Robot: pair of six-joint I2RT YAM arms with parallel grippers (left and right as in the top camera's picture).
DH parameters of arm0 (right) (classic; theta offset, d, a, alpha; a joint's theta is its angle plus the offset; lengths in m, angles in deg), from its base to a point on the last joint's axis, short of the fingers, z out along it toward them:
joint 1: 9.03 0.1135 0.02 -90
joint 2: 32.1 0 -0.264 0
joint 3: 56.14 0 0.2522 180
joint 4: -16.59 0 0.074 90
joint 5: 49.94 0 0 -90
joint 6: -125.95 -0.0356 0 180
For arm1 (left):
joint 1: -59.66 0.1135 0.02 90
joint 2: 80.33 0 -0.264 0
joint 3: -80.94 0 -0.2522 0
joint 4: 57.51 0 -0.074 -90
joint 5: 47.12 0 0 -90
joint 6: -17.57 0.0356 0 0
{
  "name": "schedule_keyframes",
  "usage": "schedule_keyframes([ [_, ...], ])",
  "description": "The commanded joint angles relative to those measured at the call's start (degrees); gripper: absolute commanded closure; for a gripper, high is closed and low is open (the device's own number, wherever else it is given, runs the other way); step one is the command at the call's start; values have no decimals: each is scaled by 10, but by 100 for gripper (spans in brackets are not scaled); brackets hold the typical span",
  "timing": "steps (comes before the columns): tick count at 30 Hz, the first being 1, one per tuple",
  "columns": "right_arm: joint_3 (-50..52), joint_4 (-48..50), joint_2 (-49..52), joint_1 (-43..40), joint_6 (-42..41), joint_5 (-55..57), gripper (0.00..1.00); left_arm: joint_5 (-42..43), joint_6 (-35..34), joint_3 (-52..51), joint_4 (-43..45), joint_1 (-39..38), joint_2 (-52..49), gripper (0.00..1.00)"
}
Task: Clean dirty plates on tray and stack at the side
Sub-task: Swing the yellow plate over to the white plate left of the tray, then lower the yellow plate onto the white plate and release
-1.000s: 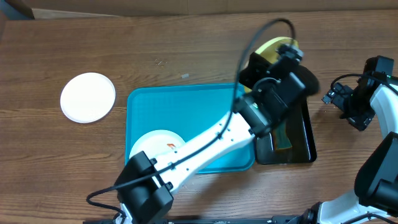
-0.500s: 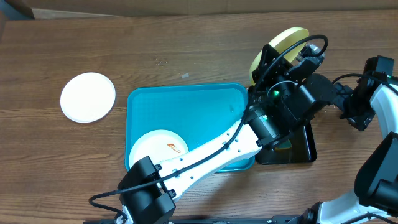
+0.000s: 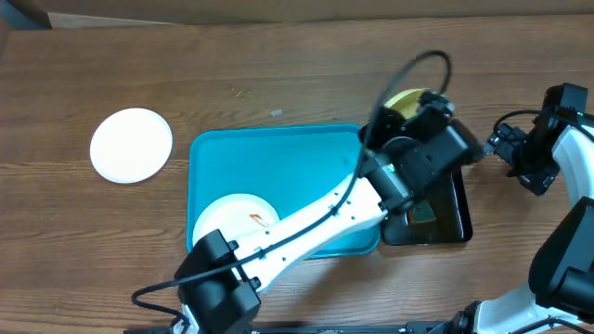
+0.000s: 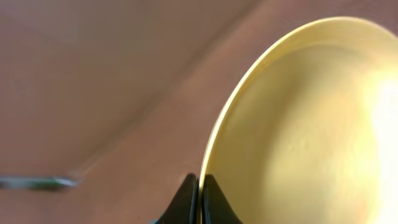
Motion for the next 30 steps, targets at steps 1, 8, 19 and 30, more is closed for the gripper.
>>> schedule_keyframes([
  [1, -2, 2, 1, 0, -1, -3, 0, 165, -174, 9, -9, 62, -4, 96],
  [8, -2, 2, 1, 0, -1, -3, 0, 466, -228, 9, -26, 235, -4, 96],
  [19, -2, 2, 1, 0, -1, -3, 0, 623, -259, 9, -156, 594, -4, 96],
  [30, -2, 2, 1, 0, -1, -3, 0, 526, -229, -11, -226, 887, -4, 96],
])
